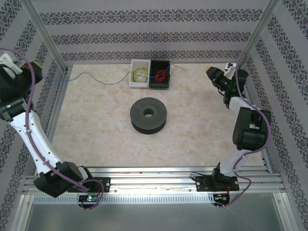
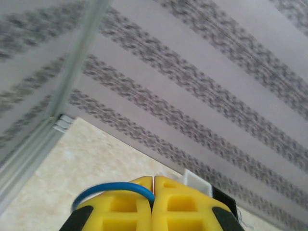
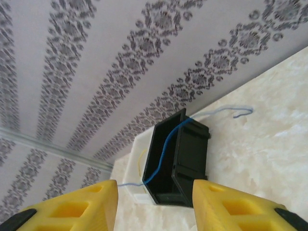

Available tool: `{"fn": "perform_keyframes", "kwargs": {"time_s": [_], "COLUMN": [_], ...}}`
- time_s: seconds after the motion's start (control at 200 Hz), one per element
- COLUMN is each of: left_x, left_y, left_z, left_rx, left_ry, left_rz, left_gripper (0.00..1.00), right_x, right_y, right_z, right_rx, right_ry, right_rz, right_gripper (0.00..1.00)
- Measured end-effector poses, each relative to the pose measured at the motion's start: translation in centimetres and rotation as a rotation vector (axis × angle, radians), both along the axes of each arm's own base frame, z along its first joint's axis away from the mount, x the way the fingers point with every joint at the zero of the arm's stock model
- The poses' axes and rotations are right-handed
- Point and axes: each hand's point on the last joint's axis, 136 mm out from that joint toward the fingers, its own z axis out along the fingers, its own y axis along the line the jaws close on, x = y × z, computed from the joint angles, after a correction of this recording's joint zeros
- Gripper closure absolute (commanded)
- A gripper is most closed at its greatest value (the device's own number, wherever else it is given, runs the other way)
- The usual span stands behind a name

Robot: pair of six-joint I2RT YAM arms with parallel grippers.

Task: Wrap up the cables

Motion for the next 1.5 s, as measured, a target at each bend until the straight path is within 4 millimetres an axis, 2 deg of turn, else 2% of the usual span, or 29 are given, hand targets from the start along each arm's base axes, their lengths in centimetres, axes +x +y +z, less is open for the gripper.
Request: {"fn": "perform_keyframes", "kwargs": {"time_s": [0.135,0.19,0.27,0.43,0.495,0.675,0.759,0.854,1.004,1.269,1.499], "left_x": [1.0,1.3,1.5,1.1,0.6,-1.2,-1.7,-1.9,-2.0,-2.0,-2.1], "left_y": [-6.2,-7.7,-8.7,-8.7,-8.7,-9.2,-9.5,-9.6,-9.7,-9.8,-10.0], "left_z": [-0.5,-0.8,-1.5,-2.0,-1.0,3.6,4.4,4.3,3.7,3.7,3.6], "left_rx": [0.036,0.048,0.063,0.090,0.114,0.191,0.202,0.200,0.189,0.187,0.198], "left_ry": [0.010,0.023,0.048,0.096,0.096,0.019,0.003,0.012,0.034,0.036,0.035], "left_rz": [-0.135,-0.166,-0.183,-0.168,-0.162,-0.159,-0.162,-0.166,-0.170,-0.178,-0.192], "left_gripper": [1.00,1.00,1.00,1.00,1.00,1.00,1.00,1.00,1.00,1.00,1.00], "right_x": [-0.2,-0.5,-0.9,-1.7,-1.9,-2.3,-2.3,-2.0,-0.7,2.0,5.0], "right_y": [1.3,1.8,2.2,2.4,1.8,0.5,0.1,-0.2,-0.4,0.7,-0.4], "right_z": [-2.7,-3.9,-5.0,-5.3,-5.5,-6.4,-6.6,-6.6,-7.4,-11.6,-11.8], "right_rx": [-0.080,-0.124,-0.191,-0.308,-0.351,-0.434,-0.454,-0.476,-0.510,-0.639,-0.726], "right_ry": [0.097,0.143,0.192,0.230,0.244,0.285,0.298,0.298,0.315,0.420,0.448], "right_rz": [0.003,0.003,0.002,-0.014,-0.032,-0.074,-0.085,-0.095,-0.108,-0.107,-0.140], "right_gripper": [0.49,0.45,0.42,0.39,0.38,0.38,0.38,0.38,0.38,0.40,0.41]}}
